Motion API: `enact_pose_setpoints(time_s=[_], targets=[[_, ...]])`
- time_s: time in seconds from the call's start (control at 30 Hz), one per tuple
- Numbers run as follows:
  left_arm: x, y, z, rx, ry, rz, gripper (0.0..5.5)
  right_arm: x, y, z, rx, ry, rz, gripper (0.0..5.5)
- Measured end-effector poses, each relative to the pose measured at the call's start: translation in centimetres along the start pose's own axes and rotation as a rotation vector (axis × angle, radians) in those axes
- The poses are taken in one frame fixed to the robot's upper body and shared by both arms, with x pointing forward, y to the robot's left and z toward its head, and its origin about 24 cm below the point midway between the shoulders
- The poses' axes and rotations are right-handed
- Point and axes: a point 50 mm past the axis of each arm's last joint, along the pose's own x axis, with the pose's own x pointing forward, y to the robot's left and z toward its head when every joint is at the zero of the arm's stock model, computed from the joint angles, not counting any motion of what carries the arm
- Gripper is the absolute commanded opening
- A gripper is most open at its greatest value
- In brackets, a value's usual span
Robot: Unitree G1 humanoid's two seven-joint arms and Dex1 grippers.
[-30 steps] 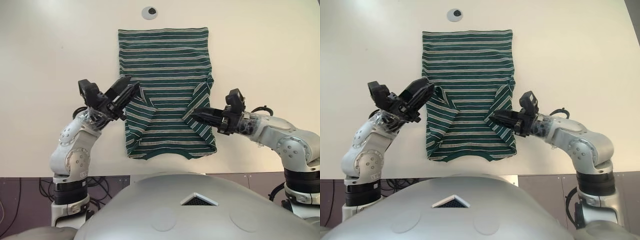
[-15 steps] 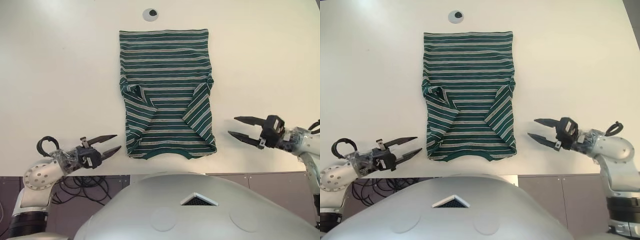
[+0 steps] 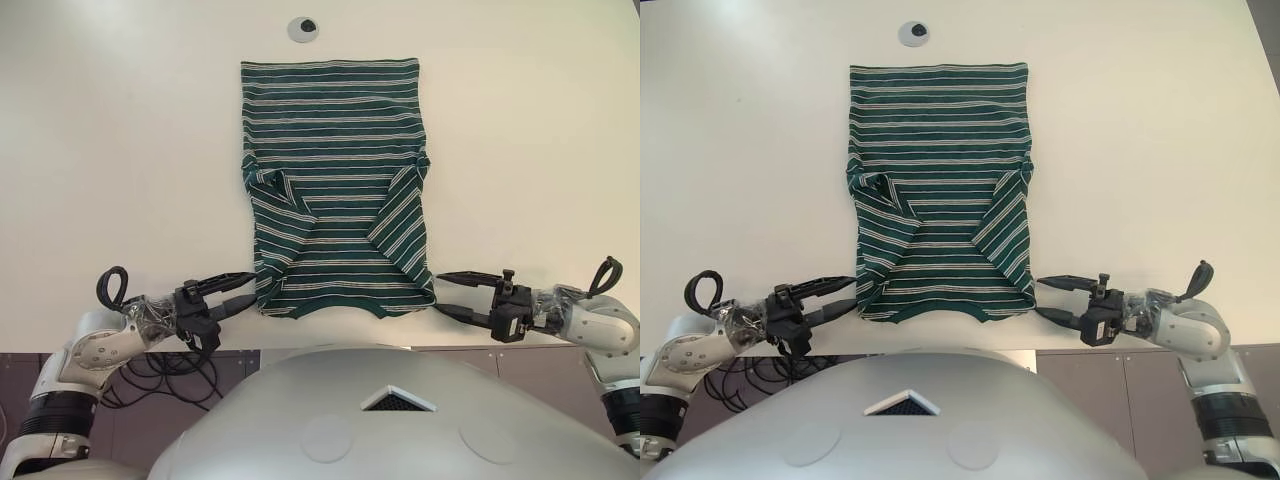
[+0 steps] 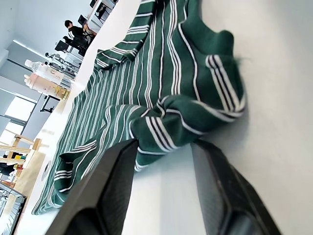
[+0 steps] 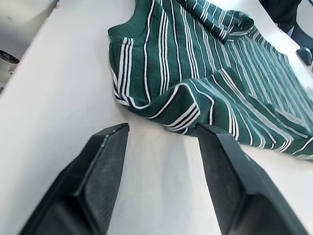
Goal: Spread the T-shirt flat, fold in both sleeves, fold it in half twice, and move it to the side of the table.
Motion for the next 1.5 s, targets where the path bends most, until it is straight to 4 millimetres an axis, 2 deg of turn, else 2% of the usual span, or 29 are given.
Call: enact_pose_setpoints(time_s=[0.17,0.23,0.6,0.97,1.07,1.17,1.33,1.5], targets=[[0.7,0.1,0.1,0.022,-0.041,-0.021,1.58,1.1,-0.4,0.0,-0.069,-0.031,0.001,2.57],[0.7,0.3,0.1,0.032,-0.051,-0.030,1.32,1.6,-0.5,0.0,-0.078,-0.044,0.002,2.06],[1.1,1.0,0.4,0.055,-0.054,-0.074,0.51,2.6,0.0,0.0,-0.076,-0.067,0.028,0.04],[1.4,1.4,0.5,0.054,-0.073,-0.083,0.01,2.5,-0.2,-0.1,-0.063,-0.058,0.039,0.00],[2.0,0.4,1.4,-0.159,-0.097,-0.131,0.01,2.5,-0.5,-0.1,0.097,-0.067,0.008,0.00],[1.6,-1.4,3.2,-0.530,-0.126,-0.279,0.01,1.2,-0.8,0.6,0.404,-0.099,0.052,0.00],[-0.2,1.7,6.2,-0.902,-0.264,-0.434,0.01,-1.4,-1.4,4.1,0.791,-0.263,0.288,0.00],[-0.9,3.7,7.2,-1.016,-0.367,-0.439,0.01,-2.4,-2.0,6.2,0.903,-0.370,0.369,0.00]])
